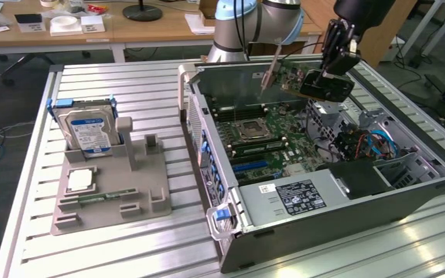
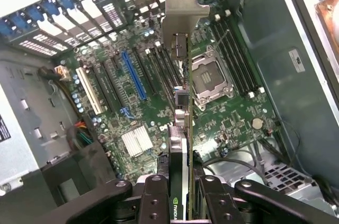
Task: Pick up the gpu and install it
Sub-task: 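Insert the gpu into the slot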
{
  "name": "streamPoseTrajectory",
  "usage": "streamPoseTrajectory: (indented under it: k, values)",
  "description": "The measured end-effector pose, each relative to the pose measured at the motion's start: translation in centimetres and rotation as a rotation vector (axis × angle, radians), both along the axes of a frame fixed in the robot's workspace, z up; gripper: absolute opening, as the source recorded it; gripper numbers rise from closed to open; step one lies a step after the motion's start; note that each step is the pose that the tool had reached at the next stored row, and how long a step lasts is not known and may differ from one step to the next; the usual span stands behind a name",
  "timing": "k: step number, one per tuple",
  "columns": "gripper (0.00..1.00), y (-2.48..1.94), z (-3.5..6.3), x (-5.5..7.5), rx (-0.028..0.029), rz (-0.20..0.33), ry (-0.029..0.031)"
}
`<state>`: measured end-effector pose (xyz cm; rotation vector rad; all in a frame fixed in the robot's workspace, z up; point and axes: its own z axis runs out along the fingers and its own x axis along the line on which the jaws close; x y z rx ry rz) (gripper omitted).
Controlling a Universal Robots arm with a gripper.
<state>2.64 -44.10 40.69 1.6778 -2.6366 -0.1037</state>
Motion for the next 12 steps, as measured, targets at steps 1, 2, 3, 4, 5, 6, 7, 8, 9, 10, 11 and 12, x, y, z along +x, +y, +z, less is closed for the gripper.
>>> streamPoseTrajectory:
  k: [1, 2, 3, 4, 5, 6, 7, 8, 9, 10, 11, 12]
  values:
    - [0.27, 0.00, -0.01, 0.00, 0.0000, 0.012, -0.0001]
    - [0.27, 0.00, -0.01, 0.00, 0.0000, 0.024, -0.0001]
    - [0.27, 0.00, -0.02, 0.00, 0.0000, 0.036, -0.0001]
    - [0.27, 0.00, -0.03, 0.00, -0.0001, 0.048, -0.0001]
    - [0.27, 0.00, -0.03, 0.00, 0.0000, 0.060, -0.0001]
    - [0.27, 0.00, -0.04, 0.00, -0.0001, 0.071, -0.0001]
    - [0.27, 0.00, -0.04, 0.00, -0.0001, 0.083, -0.0001]
    - [0.27, 0.00, -0.04, 0.00, -0.0001, 0.093, -0.0001]
    - [0.27, 0.00, -0.05, 0.00, 0.0000, 0.104, -0.0001]
    - [0.27, 0.00, -0.05, 0.00, 0.0000, 0.114, -0.0001]
    - [0.27, 0.00, -0.06, 0.00, 0.0000, 0.124, -0.0002]
    - [0.27, 0.00, -0.06, 0.00, -0.0001, 0.135, -0.0001]
